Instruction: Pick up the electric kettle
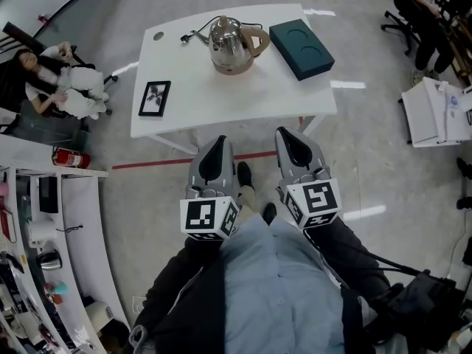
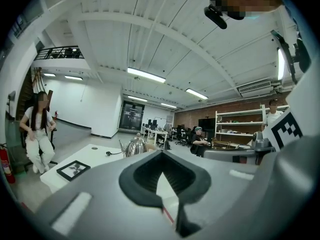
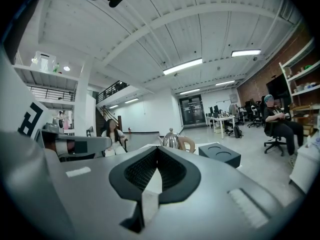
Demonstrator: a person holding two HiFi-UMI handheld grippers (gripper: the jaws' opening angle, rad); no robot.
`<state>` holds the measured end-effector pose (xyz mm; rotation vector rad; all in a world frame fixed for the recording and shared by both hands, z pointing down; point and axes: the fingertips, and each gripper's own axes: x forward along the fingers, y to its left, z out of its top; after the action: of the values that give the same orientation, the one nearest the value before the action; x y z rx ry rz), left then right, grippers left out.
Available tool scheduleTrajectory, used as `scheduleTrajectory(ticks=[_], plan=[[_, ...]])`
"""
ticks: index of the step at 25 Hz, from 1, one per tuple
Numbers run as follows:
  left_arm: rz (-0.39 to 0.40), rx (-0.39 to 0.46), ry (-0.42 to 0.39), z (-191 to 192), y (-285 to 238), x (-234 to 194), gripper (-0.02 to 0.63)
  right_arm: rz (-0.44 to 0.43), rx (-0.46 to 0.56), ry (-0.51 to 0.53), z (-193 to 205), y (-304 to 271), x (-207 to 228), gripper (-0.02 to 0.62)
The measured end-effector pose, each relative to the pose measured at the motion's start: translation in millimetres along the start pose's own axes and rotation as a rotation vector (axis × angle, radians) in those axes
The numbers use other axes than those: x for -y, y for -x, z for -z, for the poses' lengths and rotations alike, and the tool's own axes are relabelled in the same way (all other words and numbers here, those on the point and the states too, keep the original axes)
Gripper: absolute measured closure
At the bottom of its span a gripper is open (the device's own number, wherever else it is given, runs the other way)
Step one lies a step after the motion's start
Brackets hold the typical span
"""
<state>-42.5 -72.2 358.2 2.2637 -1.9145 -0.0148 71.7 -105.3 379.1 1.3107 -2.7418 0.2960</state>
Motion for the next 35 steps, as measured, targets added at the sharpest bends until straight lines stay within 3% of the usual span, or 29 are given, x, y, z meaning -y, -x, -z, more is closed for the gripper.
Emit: scheduleTrajectory(ticks=[11,21,29,35], plan=[[0.002,-0.074,0.043,10.3,-95.9,-79.7,0.604,0.002,-0.082,-0.016,12.2,-118.8,15.9,0.571],[0.028,-0.013,0.062,-29.6,-176.8,-146.8,0.604,0.029,-0.049,0.043,-35.5,-221.9,28.8,0.571],[0.069,0.055,0.039,-60.1,-215.5,-169.8,0.604,0.075,0.021,0.073,-67.7,-256.9,40.0,0.57],[0.075,0.06,0.034,-64.0,-220.8,-172.8,0.604,0.112,0.019,0.061,-65.4,-254.8,50.1,0.571]])
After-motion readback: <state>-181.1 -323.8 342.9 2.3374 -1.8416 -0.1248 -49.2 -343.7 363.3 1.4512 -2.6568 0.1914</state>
